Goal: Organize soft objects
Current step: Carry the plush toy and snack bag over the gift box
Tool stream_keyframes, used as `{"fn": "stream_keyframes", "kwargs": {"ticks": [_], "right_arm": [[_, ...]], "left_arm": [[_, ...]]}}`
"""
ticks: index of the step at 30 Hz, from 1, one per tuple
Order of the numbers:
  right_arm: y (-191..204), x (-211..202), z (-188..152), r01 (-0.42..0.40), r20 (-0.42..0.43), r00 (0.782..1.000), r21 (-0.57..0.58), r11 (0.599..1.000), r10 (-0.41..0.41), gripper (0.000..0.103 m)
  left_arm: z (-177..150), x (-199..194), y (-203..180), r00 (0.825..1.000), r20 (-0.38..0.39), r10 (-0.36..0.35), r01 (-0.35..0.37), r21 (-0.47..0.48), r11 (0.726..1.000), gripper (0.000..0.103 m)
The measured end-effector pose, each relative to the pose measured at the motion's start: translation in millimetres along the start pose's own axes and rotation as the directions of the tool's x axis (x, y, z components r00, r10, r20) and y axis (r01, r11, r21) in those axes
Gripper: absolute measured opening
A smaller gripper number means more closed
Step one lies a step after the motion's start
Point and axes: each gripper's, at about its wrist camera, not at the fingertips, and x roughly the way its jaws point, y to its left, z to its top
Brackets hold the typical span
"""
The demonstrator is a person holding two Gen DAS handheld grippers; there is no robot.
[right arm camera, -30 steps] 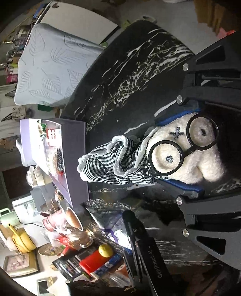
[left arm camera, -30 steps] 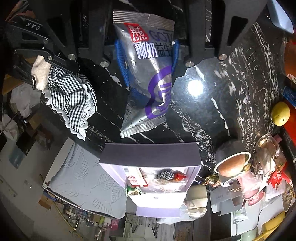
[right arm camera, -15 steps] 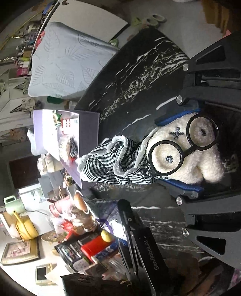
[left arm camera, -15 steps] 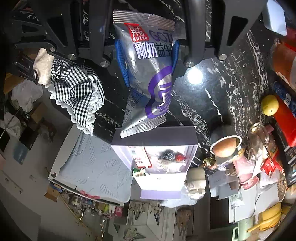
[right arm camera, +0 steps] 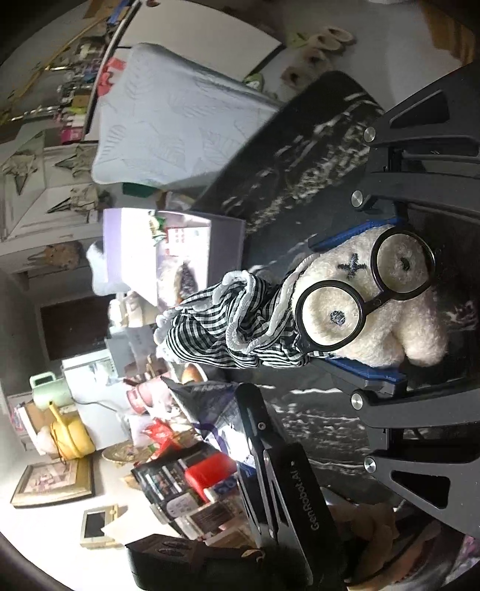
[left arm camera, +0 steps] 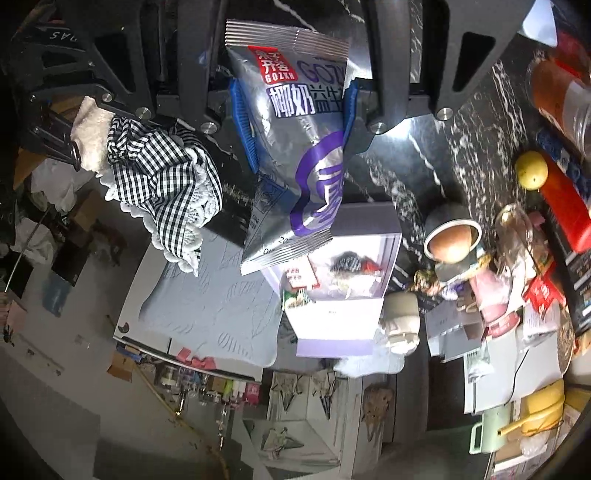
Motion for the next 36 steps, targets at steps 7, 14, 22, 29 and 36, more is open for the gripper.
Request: {"fn": "stream_keyframes", "kwargs": {"ticks": [7, 14, 22, 29, 36], "right_arm": [[0.4, -8.3, 27.3, -0.012, 0.06, 0.998, -0.029, 1.0, 0.014, 0.053], [-2.6, -7.4, 58.8, 0.0, 0.112, 0.994, -0.058, 0.998, 0.007, 0.053], [-7.3, 0.5, 95.3, -0.007, 0.154, 0.988, -0.095, 0.995, 0.022, 0.053], [-21.3, 21.1, 123.2, -0.013, 0.161, 0.986, -0.106, 0.994, 0.03, 0.053], [-33.7, 52.2, 146.6, 0.002, 0.151, 0.988, -0.118, 0.993, 0.016, 0.053]], "left_arm": [[27.7, -6.6, -4.7, 0.997, 0.067, -0.029, 0.027, 0.026, 0.999, 0.04], [58.0, -9.1, -9.2, 0.989, 0.141, -0.041, 0.035, 0.047, 0.998, 0.04], [92.1, -0.9, -9.0, 0.981, 0.191, -0.043, 0.033, 0.057, 0.998, 0.04], [118.3, 21.6, -1.3, 0.978, 0.206, -0.037, 0.027, 0.052, 0.998, 0.04], [141.6, 63.5, 12.9, 0.982, 0.185, -0.026, 0.019, 0.039, 0.999, 0.04]]}}
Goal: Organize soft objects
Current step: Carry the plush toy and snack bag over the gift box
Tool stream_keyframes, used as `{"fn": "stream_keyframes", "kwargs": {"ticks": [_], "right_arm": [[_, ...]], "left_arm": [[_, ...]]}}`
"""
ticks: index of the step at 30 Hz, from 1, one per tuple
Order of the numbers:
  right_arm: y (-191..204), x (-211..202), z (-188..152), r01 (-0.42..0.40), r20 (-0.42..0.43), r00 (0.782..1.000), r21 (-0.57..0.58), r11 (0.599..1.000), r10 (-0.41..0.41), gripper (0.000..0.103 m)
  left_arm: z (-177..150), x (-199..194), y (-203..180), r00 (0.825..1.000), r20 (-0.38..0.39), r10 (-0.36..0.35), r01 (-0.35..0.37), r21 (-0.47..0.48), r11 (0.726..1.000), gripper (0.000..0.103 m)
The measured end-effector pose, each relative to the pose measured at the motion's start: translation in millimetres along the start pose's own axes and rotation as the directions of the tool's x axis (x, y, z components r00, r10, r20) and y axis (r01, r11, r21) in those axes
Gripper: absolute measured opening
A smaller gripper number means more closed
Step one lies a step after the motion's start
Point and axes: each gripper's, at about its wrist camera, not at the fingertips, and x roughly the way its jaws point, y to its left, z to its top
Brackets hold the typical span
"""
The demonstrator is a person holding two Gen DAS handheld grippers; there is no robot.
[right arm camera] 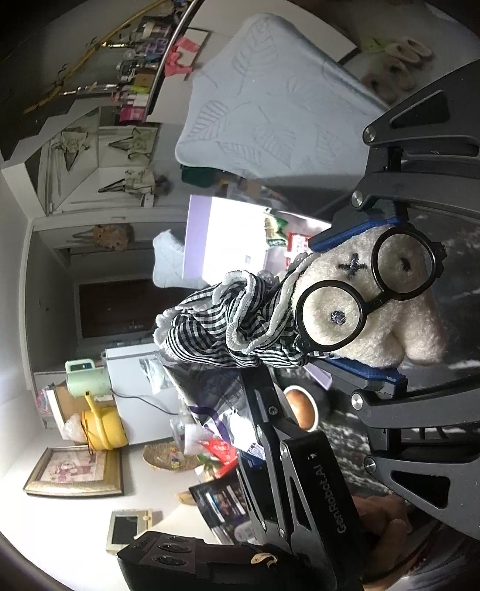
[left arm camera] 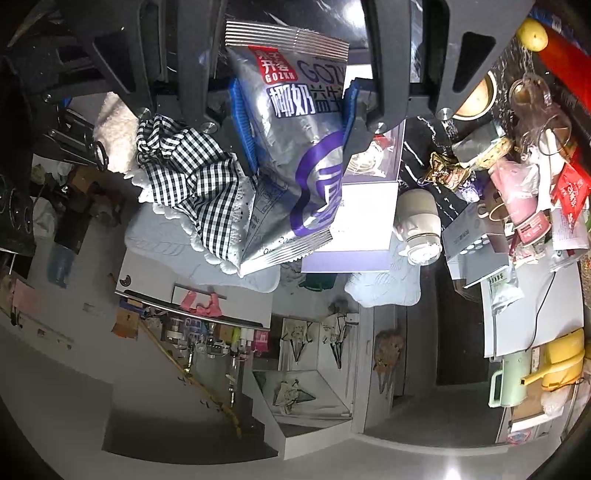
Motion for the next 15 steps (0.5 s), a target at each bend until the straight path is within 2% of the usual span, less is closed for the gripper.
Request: {"fn": "stream_keyframes", "kwargs": {"ticks": [15], "right_arm": [[-32.0, 91.2, 21.7, 0.001, -0.061, 0.998, 0.01, 1.0, 0.0, 0.053]], "left_arm": [[12.2, 88.8, 34.9, 0.997, -0.075, 0.03, -0.032, -0.029, 0.999, 0.04]]}}
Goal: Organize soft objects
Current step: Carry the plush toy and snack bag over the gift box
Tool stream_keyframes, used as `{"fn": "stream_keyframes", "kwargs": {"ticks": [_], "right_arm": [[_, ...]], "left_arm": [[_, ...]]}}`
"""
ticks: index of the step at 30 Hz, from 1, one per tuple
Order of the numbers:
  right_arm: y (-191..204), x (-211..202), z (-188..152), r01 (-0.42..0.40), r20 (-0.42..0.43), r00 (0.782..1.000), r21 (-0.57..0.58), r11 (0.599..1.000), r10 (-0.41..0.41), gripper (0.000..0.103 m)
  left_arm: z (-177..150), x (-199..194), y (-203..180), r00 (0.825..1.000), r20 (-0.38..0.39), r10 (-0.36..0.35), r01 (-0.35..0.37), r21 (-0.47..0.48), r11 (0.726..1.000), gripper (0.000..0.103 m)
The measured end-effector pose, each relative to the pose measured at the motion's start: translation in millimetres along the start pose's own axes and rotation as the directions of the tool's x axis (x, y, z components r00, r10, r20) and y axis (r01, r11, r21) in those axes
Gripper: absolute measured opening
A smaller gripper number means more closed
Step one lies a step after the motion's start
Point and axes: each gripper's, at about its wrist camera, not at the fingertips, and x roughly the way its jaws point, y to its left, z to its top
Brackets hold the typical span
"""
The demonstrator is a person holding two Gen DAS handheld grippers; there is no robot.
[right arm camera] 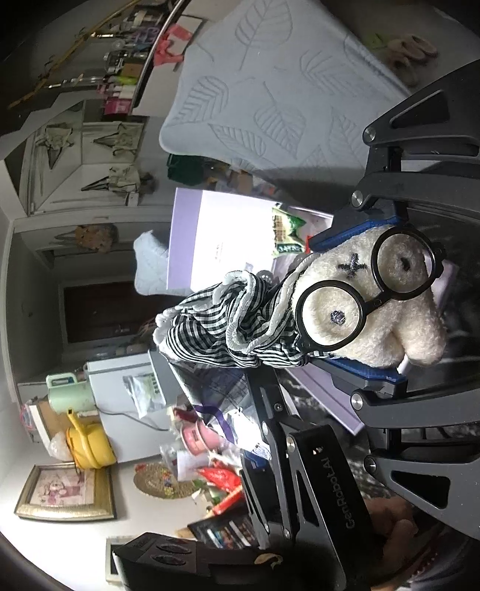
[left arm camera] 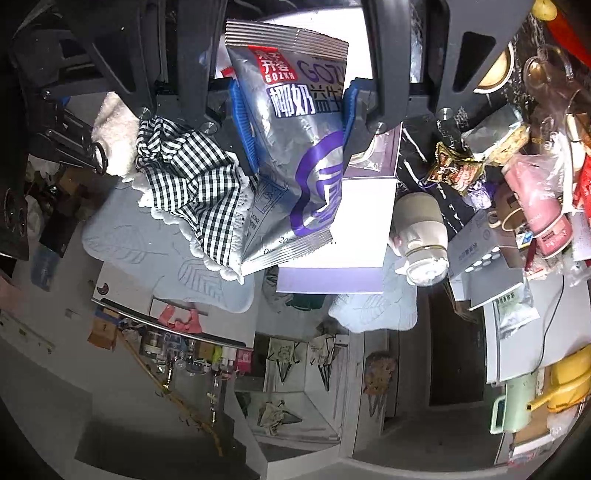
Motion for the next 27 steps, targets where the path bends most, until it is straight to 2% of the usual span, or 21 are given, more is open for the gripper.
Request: {"fn": "stream_keyframes", "kwargs": {"ticks": [14, 17, 21, 27], "right_arm": [[-9.2, 65.6, 13.0, 0.008, -0.07, 0.998, 0.001, 1.0, -0.008, 0.053], [-10.7, 79.7, 12.4, 0.012, -0.086, 0.996, 0.002, 1.0, -0.012, 0.053], [-15.4, 96.6, 10.7, 0.009, -0.11, 0.994, 0.013, 1.0, -0.007, 0.053], [-22.7, 116.3, 6.1, 0.052, -0.144, 0.988, 0.014, 0.999, -0.049, 0.053]], "left_arm": [[3.7, 70.1, 25.8, 0.995, -0.063, 0.078, -0.079, -0.013, 0.997, 0.04], [0.2, 83.0, 30.9, 0.993, -0.091, 0.078, -0.079, -0.013, 0.997, 0.04], [-3.7, 96.3, 36.7, 0.991, -0.124, 0.045, -0.047, -0.019, 0.999, 0.04], [-12.7, 116.8, 39.9, 0.983, -0.164, 0.086, -0.088, -0.001, 0.996, 0.04]]}}
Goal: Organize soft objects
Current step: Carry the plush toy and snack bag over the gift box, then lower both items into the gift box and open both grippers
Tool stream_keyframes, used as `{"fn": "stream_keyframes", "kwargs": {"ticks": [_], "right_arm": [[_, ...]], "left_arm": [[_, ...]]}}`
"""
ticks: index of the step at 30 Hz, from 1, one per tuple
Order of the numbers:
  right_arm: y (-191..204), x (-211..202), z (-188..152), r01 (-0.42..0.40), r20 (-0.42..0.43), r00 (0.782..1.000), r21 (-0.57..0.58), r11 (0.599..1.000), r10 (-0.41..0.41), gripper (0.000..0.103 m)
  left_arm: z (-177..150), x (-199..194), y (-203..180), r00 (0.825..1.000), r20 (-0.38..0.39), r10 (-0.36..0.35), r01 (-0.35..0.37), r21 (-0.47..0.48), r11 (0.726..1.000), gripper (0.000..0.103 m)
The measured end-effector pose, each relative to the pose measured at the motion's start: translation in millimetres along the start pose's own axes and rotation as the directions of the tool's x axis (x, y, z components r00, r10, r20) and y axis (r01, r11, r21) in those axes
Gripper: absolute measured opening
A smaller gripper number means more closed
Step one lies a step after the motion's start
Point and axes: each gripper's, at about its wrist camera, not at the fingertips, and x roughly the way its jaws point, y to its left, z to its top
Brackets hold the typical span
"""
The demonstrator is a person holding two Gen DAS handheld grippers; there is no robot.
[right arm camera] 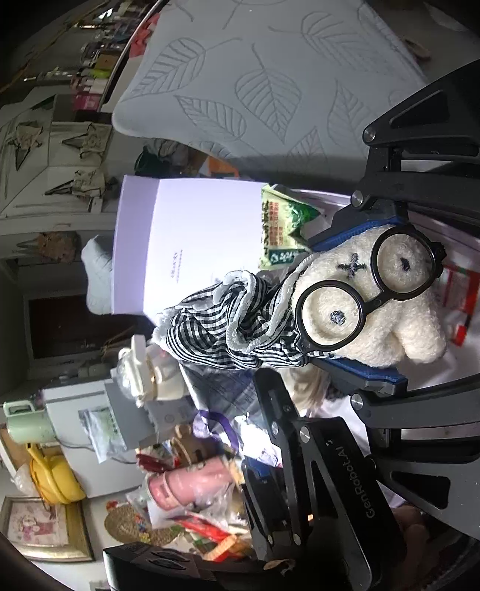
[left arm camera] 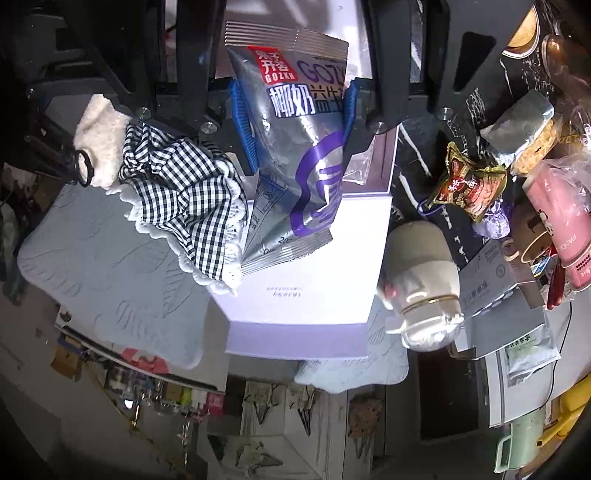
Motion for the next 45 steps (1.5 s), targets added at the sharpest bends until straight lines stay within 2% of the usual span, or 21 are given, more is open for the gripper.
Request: {"fn": "stream_keyframes", "kwargs": {"ticks": [6, 17, 21, 25, 29, 39, 45], "right_arm": [[-4.1, 20.3, -3.9, 0.014, -0.049, 0.999, 0.01, 1.0, -0.013, 0.053], [-11.9, 30.9, -3.8, 0.041, -0.106, 0.994, 0.023, 0.999, -0.038, 0.056], [-11.9, 33.7, -4.1, 0.058, -0.124, 0.991, 0.015, 0.998, -0.055, 0.058], [-11.3, 33.0, -5.5, 0.084, -0.137, 0.987, 0.008, 0.996, -0.082, 0.061], [-8.8, 24.1, -4.5, 0.103, -0.121, 0.987, -0.008, 0.995, -0.103, 0.074], [-9.6, -0.7, -4.1, 0.143, -0.086, 0.986, -0.019, 0.99, -0.144, 0.074], [-8.7, -2.7, -7.2, 0.147, -0.096, 0.984, -0.022, 0.989, -0.148, 0.074]], "left_arm": [[-7.8, 21.2, 3.7, 0.998, -0.057, 0.026, -0.026, 0.001, 1.0, 0.04], [-8.3, 29.9, 4.7, 0.995, -0.085, 0.054, -0.054, 0.008, 0.999, 0.04], [-10.7, 40.0, 4.7, 0.986, -0.142, 0.087, -0.085, 0.021, 0.996, 0.04], [-11.1, 40.5, 7.6, 0.986, -0.149, 0.079, -0.078, 0.007, 0.997, 0.041], [-11.9, 41.0, 9.2, 0.985, -0.155, 0.078, -0.079, -0.001, 0.997, 0.041], [-13.0, 36.9, 4.7, 0.986, -0.139, 0.096, -0.093, 0.028, 0.995, 0.041], [-13.4, 26.6, -4.7, 0.987, -0.118, 0.106, -0.1, 0.055, 0.993, 0.041]]}}
